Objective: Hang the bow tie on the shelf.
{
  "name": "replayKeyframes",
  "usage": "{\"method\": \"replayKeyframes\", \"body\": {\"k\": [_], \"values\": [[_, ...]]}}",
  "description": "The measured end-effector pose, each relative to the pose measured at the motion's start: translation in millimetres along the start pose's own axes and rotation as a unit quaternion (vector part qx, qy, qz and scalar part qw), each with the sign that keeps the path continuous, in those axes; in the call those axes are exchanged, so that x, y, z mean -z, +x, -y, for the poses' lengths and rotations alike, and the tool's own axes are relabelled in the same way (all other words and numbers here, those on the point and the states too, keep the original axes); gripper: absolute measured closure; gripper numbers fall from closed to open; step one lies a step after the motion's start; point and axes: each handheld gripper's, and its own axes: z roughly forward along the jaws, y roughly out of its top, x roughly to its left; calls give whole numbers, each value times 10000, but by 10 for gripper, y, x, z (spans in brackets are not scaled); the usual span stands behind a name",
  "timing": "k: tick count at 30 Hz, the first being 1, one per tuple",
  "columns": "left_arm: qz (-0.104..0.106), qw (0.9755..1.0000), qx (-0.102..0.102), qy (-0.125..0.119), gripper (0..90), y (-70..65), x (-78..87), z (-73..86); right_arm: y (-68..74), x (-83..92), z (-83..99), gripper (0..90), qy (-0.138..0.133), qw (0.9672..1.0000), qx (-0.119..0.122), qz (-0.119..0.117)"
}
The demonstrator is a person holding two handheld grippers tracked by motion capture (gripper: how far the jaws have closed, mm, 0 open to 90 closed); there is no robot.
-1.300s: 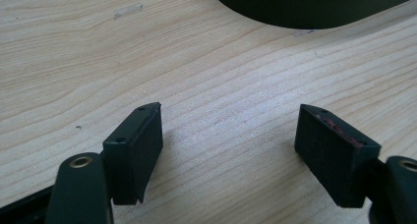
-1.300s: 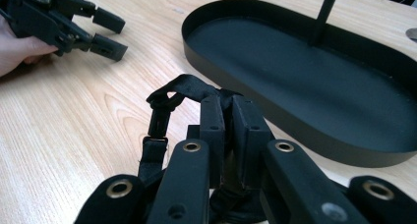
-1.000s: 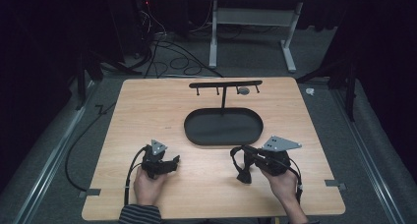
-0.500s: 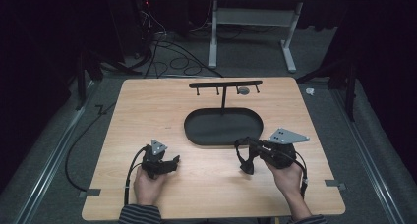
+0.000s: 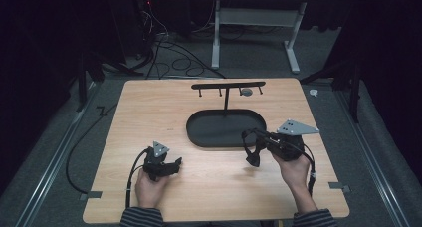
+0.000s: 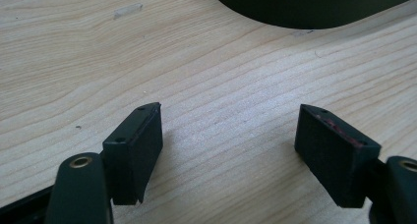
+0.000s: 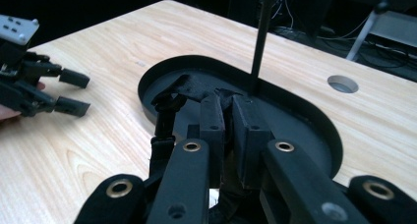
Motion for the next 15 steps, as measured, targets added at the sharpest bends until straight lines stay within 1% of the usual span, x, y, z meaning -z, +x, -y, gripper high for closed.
{"method": "replayKeyframes", "body": {"k": [10, 14, 15], "values": [[-2, 10000, 0, 5, 267, 0, 1, 0, -112, 4, -102, 856, -81, 9999, -116, 95], [0, 10000, 1, 0, 267, 0, 0, 0, -164, -12, -116, 856, -60, 9997, -199, 113], [-2, 10000, -1, 7, 267, 0, 1, -1, -174, -14, -122, 856, -53, 9998, -171, 128]]}}
